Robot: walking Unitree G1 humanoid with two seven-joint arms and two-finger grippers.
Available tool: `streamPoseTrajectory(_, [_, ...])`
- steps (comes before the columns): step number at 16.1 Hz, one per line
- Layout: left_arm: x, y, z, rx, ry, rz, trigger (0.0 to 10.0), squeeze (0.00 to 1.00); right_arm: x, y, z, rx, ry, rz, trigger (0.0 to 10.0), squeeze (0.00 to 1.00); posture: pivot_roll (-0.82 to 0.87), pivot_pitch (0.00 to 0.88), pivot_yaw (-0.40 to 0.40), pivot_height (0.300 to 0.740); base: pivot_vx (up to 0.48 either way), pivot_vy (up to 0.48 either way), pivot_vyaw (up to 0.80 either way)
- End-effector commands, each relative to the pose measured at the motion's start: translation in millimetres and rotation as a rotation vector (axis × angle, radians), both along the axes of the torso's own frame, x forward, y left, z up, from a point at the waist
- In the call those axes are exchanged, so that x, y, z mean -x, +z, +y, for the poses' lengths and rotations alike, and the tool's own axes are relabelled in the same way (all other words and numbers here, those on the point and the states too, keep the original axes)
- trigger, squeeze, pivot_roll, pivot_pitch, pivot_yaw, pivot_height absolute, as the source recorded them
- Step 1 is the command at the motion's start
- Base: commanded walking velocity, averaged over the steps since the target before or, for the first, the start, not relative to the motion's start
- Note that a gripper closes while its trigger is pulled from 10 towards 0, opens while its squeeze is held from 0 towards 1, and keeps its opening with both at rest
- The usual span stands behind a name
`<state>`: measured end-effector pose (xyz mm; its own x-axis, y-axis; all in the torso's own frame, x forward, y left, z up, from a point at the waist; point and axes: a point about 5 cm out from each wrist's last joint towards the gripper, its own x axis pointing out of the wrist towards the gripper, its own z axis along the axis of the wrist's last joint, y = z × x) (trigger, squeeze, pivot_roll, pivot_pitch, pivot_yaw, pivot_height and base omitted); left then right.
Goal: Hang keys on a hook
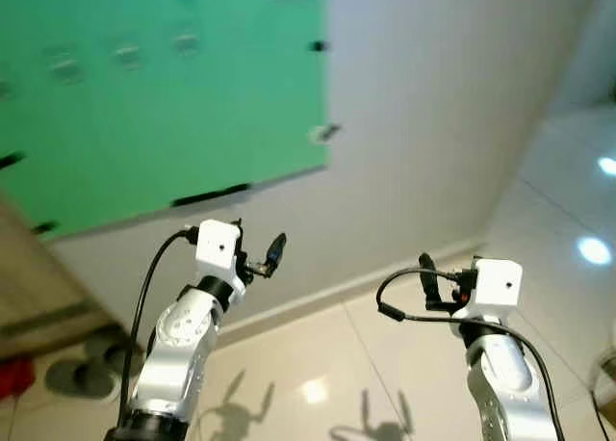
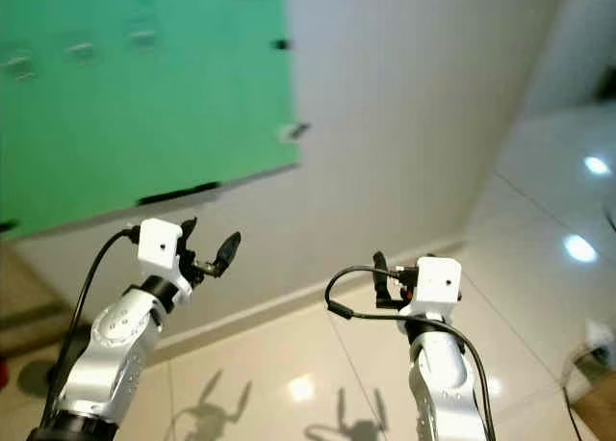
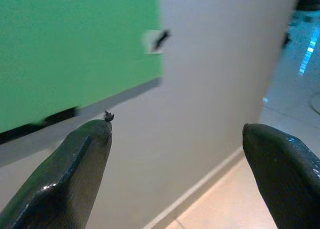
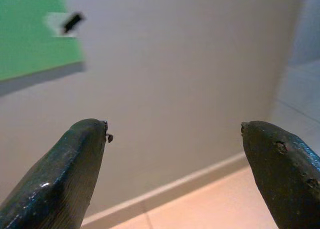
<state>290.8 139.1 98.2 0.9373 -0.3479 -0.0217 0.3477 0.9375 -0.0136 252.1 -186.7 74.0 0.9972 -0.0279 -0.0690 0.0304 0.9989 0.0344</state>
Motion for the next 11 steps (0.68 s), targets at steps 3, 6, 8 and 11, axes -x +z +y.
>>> streamPoseTrajectory(3, [-1.4, -0.8, 8.4, 0.015, 0.028, 0.018, 10.0, 0.00, -5.3, 2.1, 0.8, 0.014, 0.009, -0.001, 10.0, 0.00, -0.08, 0.000, 0.071, 0.740, 0.000, 0.000, -0.75])
streamPoseTrajectory(6, [-3.3, 5.8, 6.7, 0.041, 0.020, 0.007, 10.0, 0.00, -2.8, -0.1, -2.3, 0.006, -0.020, 0.011, 10.0, 0.00, -0.08, 0.000, 0.078, 0.740, 0.000, 0.000, -0.75])
streamPoseTrajectory(8, [-2.3, 6.1, 6.7, 0.056, 0.003, -0.009, 10.0, 0.00, -2.3, 0.5, -2.4, 0.013, -0.017, 0.007, 10.0, 0.00, -0.09, 0.000, 0.079, 0.740, 0.000, -0.300, -0.75])
streamPoseTrajectory(11, [1.4, 4.8, -1.6, 0.022, -0.056, -0.020, 10.0, 0.00, -1.1, 1.0, -4.4, 0.022, -0.022, 0.004, 10.0, 0.00, -0.09, 0.000, 0.081, 0.740, 0.000, -0.463, -0.75])
